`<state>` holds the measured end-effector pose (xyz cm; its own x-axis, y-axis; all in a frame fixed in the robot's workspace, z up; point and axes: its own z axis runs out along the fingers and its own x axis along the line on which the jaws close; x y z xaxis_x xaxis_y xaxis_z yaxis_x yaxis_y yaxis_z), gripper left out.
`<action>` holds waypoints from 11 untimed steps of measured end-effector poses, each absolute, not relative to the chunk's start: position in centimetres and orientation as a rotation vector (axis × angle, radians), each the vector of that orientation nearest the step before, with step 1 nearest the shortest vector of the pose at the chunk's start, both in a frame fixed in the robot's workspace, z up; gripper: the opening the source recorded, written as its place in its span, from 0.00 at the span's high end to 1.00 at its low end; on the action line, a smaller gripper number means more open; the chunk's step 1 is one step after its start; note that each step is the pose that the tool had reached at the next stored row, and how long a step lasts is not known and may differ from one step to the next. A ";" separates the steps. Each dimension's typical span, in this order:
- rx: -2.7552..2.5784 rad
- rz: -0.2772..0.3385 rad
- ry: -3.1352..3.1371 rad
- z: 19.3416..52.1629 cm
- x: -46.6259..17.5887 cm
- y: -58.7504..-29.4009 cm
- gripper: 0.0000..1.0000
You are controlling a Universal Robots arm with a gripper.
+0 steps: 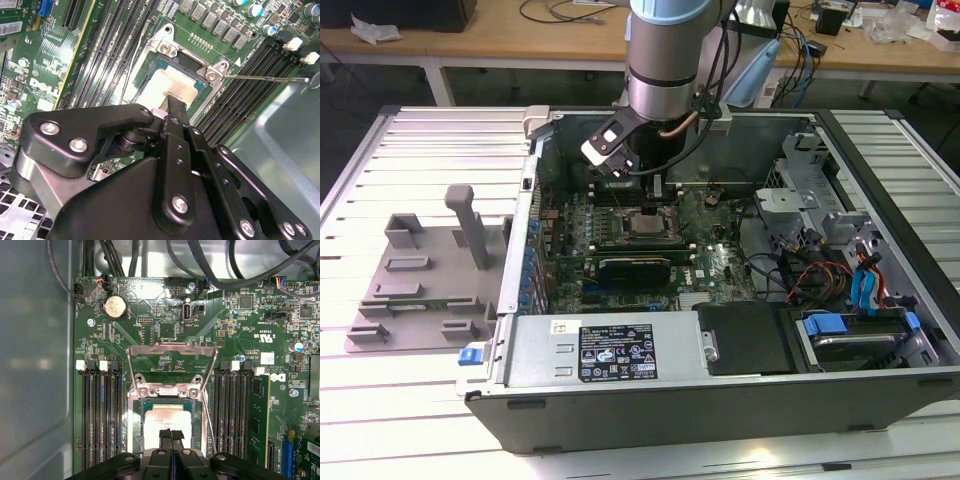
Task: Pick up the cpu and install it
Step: 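Close the cpu cover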
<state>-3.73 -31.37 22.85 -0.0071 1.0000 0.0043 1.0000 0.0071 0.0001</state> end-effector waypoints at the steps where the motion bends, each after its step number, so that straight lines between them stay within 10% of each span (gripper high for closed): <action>1: -2.211 -0.005 -2.227 22.9 -3.7 -31.4 0.89; 11: -2.211 -0.005 -2.228 27.1 -3.6 -31.4 0.89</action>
